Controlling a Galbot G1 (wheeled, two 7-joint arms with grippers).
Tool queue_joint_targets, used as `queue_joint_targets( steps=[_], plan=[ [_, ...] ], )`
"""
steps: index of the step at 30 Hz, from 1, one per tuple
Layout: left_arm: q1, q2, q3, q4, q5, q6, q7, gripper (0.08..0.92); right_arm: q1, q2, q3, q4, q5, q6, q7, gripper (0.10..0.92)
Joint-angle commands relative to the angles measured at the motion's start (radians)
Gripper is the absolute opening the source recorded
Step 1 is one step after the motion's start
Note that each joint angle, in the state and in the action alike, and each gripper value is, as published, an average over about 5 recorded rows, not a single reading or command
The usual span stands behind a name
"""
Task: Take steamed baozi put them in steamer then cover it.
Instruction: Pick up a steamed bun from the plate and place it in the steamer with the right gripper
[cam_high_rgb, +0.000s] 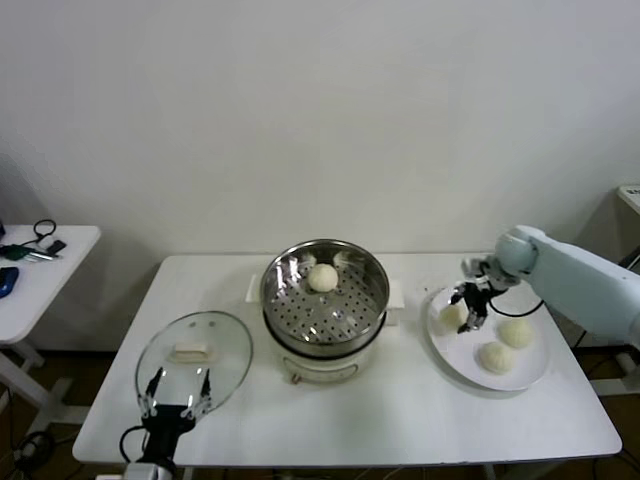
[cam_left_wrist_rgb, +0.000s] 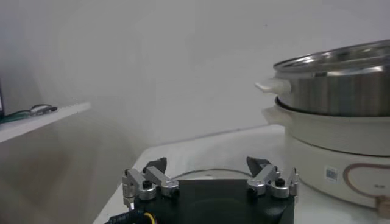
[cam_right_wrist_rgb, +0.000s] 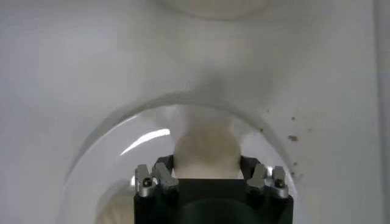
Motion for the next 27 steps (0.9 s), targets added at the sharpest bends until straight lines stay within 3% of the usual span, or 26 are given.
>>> queue_joint_targets(
  steps=[1, 9, 21, 27],
  plan=[
    [0.001, -0.006, 0.011, -0.003, 0.007, 0.0, 0.0, 0.823, 0.288, 0.009, -0.191, 0.042, 0.179, -0.002, -0.003, 0.704],
    [-0.01, -0.008, 0.022, -0.032, 0.007, 0.005, 0.001, 0.823, 0.513, 0.101, -0.348, 0.166, 0.385, -0.06, 0.025, 0.704],
    [0.004, -0.015, 0.048, -0.044, 0.009, 0.001, 0.014, 0.823, 0.514, 0.305, -0.365, 0.239, 0.643, -0.2, 0.197, 0.704],
    [-0.005, -0.005, 0.043, -0.049, 0.009, -0.001, 0.018, 0.823, 0.477, 0.413, -0.373, 0.243, 0.683, -0.24, 0.268, 0.704]
  ],
)
